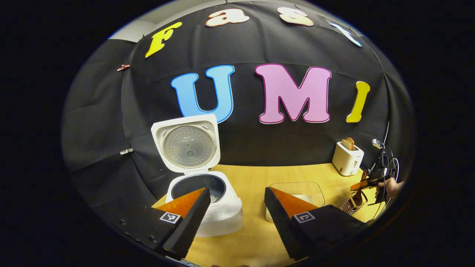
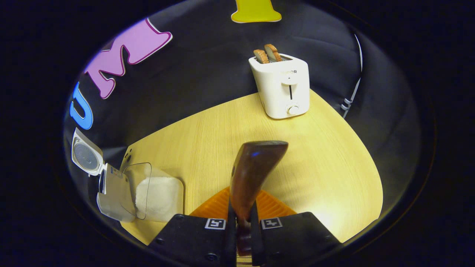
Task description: Close the left gripper, press the button to open the rice cooker; take a wooden spoon from the chopstick holder with the right hand, scoop a spoonful of rice and pour it into the rice cooker, then put the wooden spoon back into the chopstick holder.
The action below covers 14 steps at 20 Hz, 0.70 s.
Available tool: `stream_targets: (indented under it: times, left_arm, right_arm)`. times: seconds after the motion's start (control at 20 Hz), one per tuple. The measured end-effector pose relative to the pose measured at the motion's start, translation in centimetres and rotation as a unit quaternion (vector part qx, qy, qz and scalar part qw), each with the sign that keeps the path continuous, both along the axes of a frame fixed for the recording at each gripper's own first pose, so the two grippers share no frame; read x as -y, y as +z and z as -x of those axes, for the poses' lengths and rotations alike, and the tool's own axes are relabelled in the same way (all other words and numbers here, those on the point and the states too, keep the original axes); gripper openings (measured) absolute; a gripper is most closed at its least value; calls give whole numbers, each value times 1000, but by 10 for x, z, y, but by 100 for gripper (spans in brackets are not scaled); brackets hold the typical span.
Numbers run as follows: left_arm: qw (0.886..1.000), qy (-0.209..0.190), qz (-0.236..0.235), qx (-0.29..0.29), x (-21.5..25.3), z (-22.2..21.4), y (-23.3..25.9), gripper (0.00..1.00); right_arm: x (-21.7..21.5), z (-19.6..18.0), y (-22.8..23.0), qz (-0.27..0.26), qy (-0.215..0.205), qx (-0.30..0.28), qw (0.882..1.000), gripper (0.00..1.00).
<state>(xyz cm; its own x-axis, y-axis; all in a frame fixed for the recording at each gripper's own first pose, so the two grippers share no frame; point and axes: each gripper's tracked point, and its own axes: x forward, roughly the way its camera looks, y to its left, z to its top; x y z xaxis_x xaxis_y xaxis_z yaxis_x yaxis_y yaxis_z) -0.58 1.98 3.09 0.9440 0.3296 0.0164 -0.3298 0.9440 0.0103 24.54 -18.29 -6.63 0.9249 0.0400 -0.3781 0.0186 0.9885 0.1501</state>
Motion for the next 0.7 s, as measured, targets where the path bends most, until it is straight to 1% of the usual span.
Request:
stream_targets:
  times: [0.1,0.15,0.25,0.45,0.6,0.7]
  left_arm:
    - [1000,-13,0,0,1,4,-3,95]
    - [1000,-22,0,-1,0,5,-4,95]
    - [999,-36,-1,-8,-4,5,-9,95]
    - [998,-67,17,-10,-13,0,-14,95]
    - [997,-78,19,0,-25,-2,-9,95]
    - [997,-79,-3,8,-36,-1,-2,95]
  right_arm:
    - [6,14,21,7,-17,29,999,19]
    - [7,18,33,7,-27,49,998,17]
    - [6,31,57,3,-39,86,995,17]
    - [4,61,98,21,-67,142,987,17]
    - [-21,77,130,13,-70,180,981,17]
    - [-50,83,148,13,-58,201,978,17]
